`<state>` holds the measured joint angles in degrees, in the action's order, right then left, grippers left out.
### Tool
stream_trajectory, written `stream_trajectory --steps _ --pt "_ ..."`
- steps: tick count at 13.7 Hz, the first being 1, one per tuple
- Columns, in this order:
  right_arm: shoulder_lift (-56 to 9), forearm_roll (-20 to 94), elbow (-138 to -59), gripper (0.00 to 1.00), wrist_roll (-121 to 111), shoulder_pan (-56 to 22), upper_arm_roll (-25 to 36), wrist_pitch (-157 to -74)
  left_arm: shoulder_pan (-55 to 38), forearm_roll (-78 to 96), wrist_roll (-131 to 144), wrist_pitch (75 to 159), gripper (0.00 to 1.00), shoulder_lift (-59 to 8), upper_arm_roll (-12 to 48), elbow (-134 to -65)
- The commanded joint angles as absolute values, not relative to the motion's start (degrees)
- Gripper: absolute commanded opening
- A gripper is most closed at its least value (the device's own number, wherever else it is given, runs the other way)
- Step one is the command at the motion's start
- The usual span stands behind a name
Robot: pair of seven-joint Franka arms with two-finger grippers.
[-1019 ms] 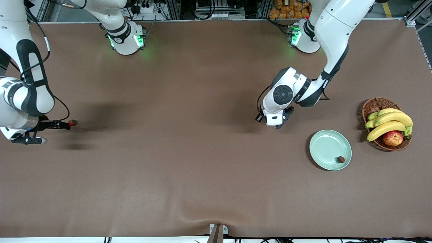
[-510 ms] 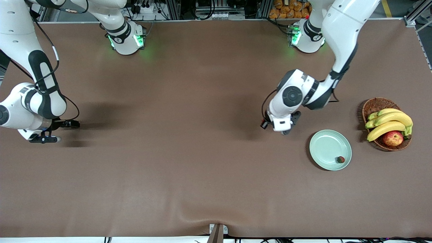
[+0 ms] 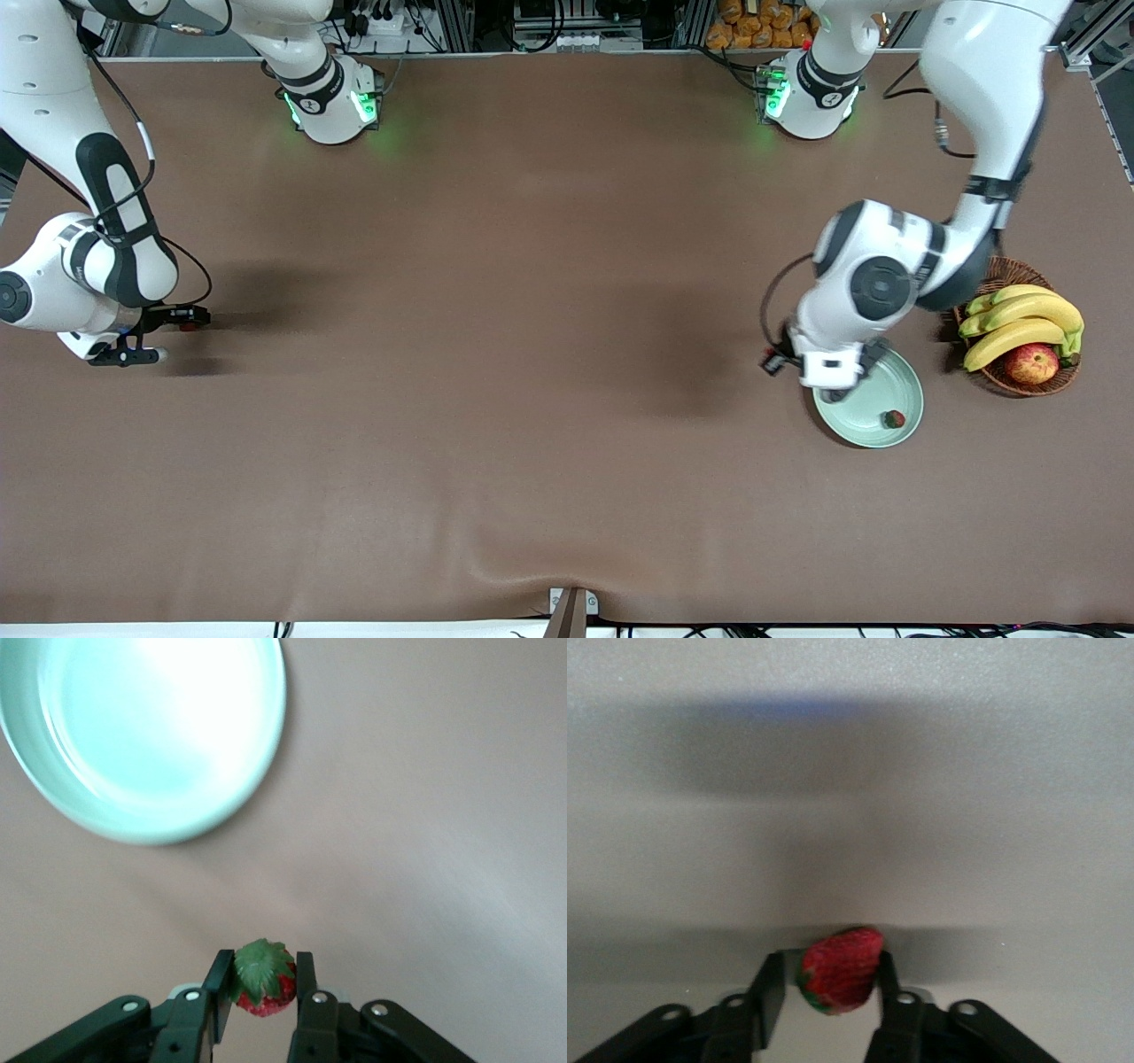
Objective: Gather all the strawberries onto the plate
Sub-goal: 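Place the strawberry in the plate with the left gripper while the right gripper lifts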
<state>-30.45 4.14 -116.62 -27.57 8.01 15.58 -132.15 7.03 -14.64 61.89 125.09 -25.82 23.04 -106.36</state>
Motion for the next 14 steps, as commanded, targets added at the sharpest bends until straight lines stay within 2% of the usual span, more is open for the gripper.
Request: stream_trajectory --steps 1,4,6,7,8,10,14 --pt "-29.2 3.1 -117.5 0.00 -29.1 9.0 14.9 -133.5 13.7 -22.1 53.5 124.5 0.00 -28.4 23.7 -105.4" --pt "-28.6 3.5 -115.3 0.00 -28.4 7.3 14.4 -131.5 15.5 -22.7 47.6 125.2 0.00 -30.9 23.6 -104.2" --pt "-28.6 5.5 -111.2 0.00 -26.9 5.0 14.1 -126.8 18.4 -23.7 46.2 125.3 0.00 -33.5 23.6 -102.8" --pt "-28.6 7.1 -108.9 0.00 -26.0 4.1 12.8 -124.9 19.3 -23.9 44.4 125.3 0.18 -34.2 23.6 -102.3" --pt "-28.7 8.3 -106.6 0.00 -24.2 2.7 12.3 -123.2 19.4 -23.9 43.1 125.3 0.60 -34.2 23.6 -102.1" --pt "-29.0 9.2 -103.4 0.00 -16.6 -1.4 11.2 -122.4 19.5 -23.9 41.9 125.2 0.99 -33.8 23.6 -100.6" --pt "-29.4 12.7 -100.1 0.00 3.9 -5.6 2.3 -122.4 19.8 -23.0 40.4 124.1 1.00 -31.9 24.3 -99.8"
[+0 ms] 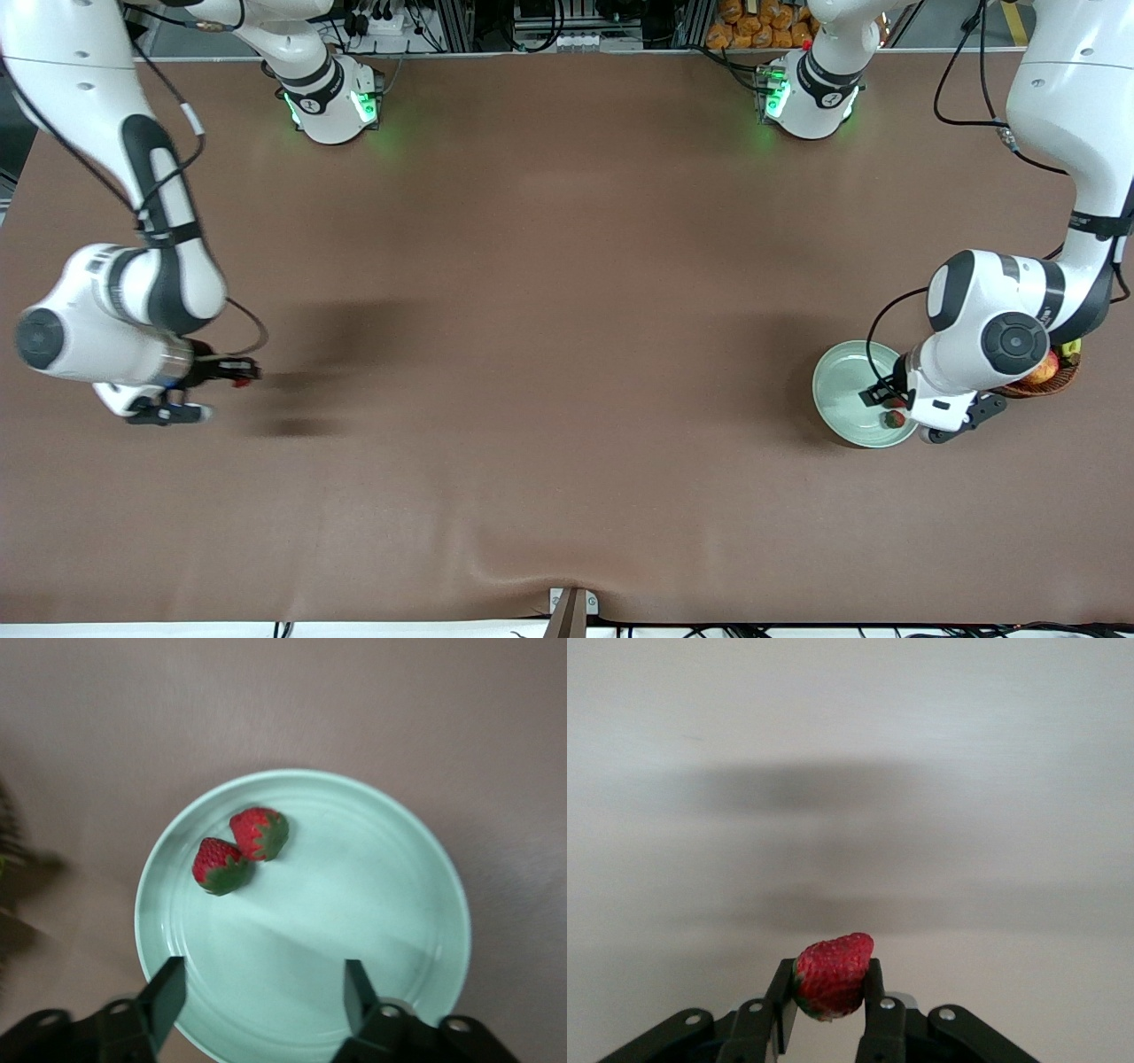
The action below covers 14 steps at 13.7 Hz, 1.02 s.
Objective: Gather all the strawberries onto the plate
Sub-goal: 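Place the strawberry in the plate with the left gripper while the right gripper lifts, then carry the last strawberry to mid-table and release it with the right gripper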
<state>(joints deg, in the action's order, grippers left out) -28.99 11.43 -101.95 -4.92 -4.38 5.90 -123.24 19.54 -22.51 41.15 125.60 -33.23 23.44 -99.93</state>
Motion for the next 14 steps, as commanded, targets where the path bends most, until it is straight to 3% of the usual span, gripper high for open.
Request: stream_trajectory --steps 1,5,9,14 --pt "-29.6 12.8 -99.2 0.00 10.0 -6.8 0.1 -122.4 19.4 -22.9 40.4 123.8 1.00 -31.2 24.3 -99.8" --pt "-32.6 13.9 -93.9 0.00 33.6 -12.6 -7.0 -123.1 19.4 -22.9 41.1 120.9 1.00 -28.8 27.8 -98.3" --pt "-37.0 19.6 -87.2 0.00 49.4 -21.7 -8.1 -125.1 19.5 -22.8 41.1 119.3 1.00 -25.8 29.3 -97.7" --pt "-46.6 20.9 -81.8 0.00 66.0 -35.1 -8.4 -145.7 19.4 -18.1 41.3 117.9 1.00 -24.7 32.9 -96.9"
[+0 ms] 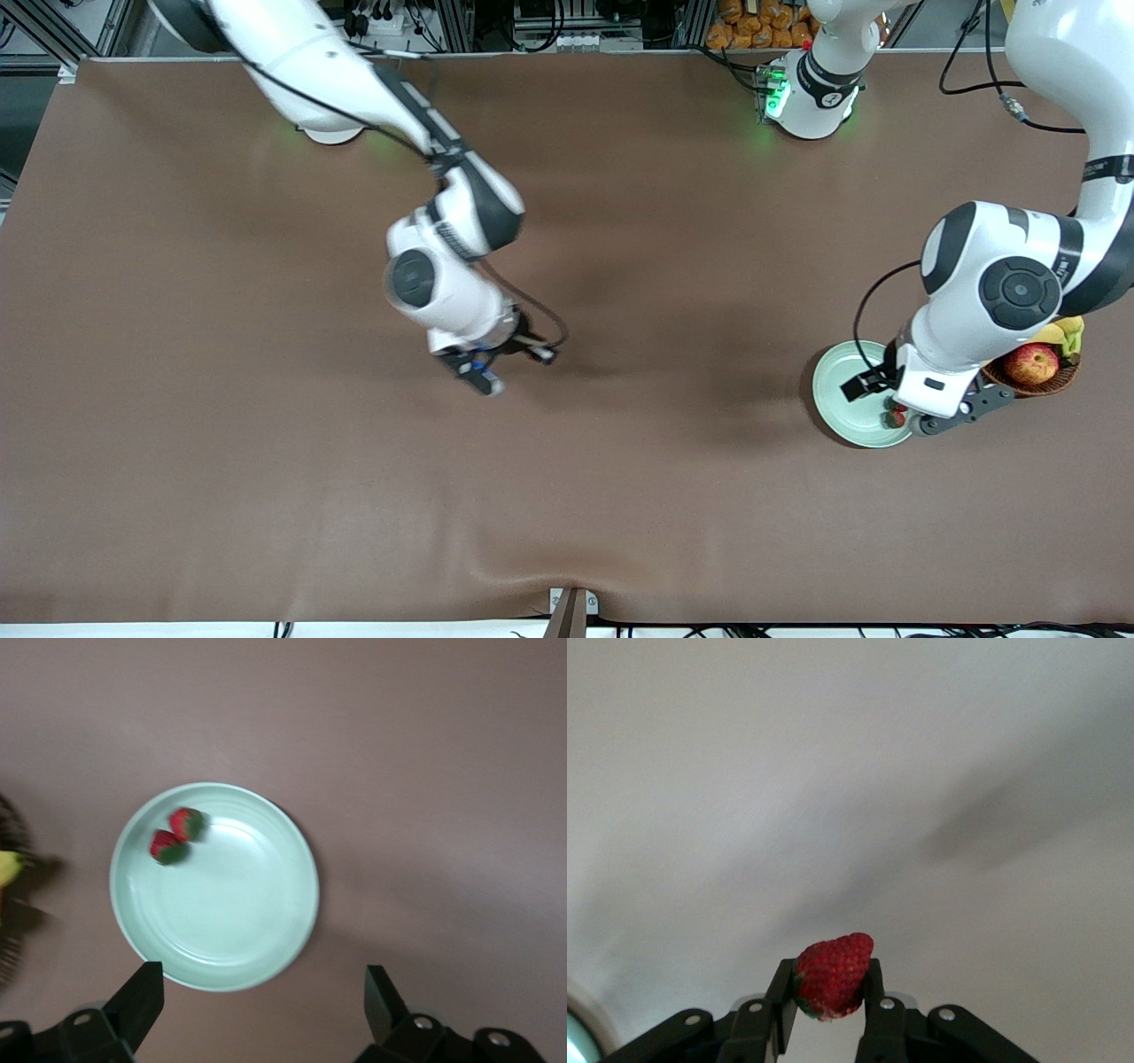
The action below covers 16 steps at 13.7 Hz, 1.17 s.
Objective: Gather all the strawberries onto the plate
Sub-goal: 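Carry the last strawberry to mid-table and release it with the right gripper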
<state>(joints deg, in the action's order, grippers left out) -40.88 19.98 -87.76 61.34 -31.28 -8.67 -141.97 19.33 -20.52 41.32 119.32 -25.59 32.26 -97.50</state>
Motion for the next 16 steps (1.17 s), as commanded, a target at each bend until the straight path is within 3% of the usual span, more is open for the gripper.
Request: stream_trajectory --steps 1,4,8,9,10,14,16 --pt "-49.2 20.8 -79.0 0.00 69.6 -36.9 -8.4 -148.0 19.3 -17.8 41.2 117.9 1.00 -24.8 33.0 -97.1" --pt "-55.2 20.8 -72.2 0.00 73.5 -41.8 -8.4 -150.2 19.2 -17.8 41.7 117.9 1.00 -25.5 33.0 -98.2" --pt "-58.8 20.8 -71.2 0.00 73.6 -45.8 -8.6 -157.4 18.7 -17.8 45.2 117.9 1.00 -27.2 33.0 -99.3" --pt "-58.8 20.8 -71.3 0.55 73.6 -46.1 -8.7 -157.4 18.6 -17.8 45.2 117.9 1.00 -27.2 33.0 -99.3" --pt "-58.9 20.2 -71.5 1.00 73.4 -47.0 -8.6 -157.6 18.6 -17.8 45.2 117.9 1.00 -27.1 33.0 -99.3" --pt "-56.5 20.1 -71.8 1.00 72.8 -44.7 -8.6 -155.9 17.2 -17.9 49.9 117.9 1.00 -28.0 33.0 -99.3" --pt "-53.6 19.9 -71.6 1.00 72.4 -41.1 -8.5 -147.0 17.0 -17.8 50.4 117.9 1.00 -28.2 33.0 -99.3"
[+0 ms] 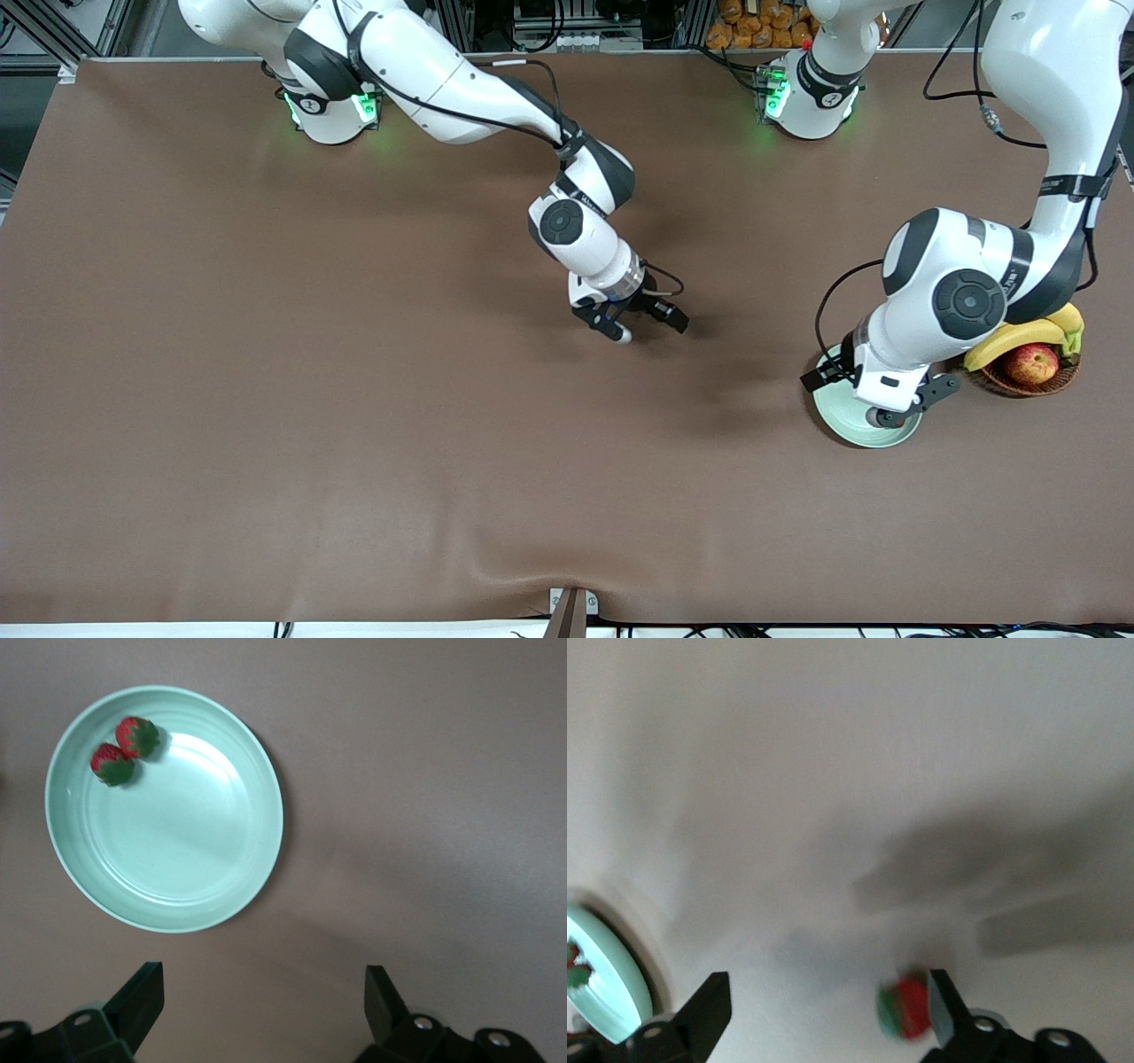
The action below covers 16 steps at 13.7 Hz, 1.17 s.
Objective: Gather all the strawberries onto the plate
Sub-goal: 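Carry the last strawberry to mid-table and release it with the right gripper, then grasp the strawberry with the left gripper while the right gripper returns to rest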
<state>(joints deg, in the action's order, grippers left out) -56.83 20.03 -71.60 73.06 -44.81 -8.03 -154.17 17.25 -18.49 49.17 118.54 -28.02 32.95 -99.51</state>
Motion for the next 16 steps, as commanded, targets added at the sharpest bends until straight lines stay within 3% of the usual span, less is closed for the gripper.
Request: stream_trajectory --steps 1,11,16 --pt "-51.8 18.8 -71.6 1.00 71.9 -39.0 -8.5 -142.5 16.2 -17.8 50.9 117.8 1.00 -28.2 33.0 -99.3" --pt "-37.0 16.5 -71.9 1.00 39.6 -14.3 -8.1 -106.6 -0.1 -18.6 82.3 117.9 1.00 -27.9 33.0 -101.8" --pt "-30.8 11.1 -71.9 1.00 16.4 -2.6 -7.9 -95.5 -3.9 -18.8 86.6 120.0 1.00 -31.8 33.0 -101.7"
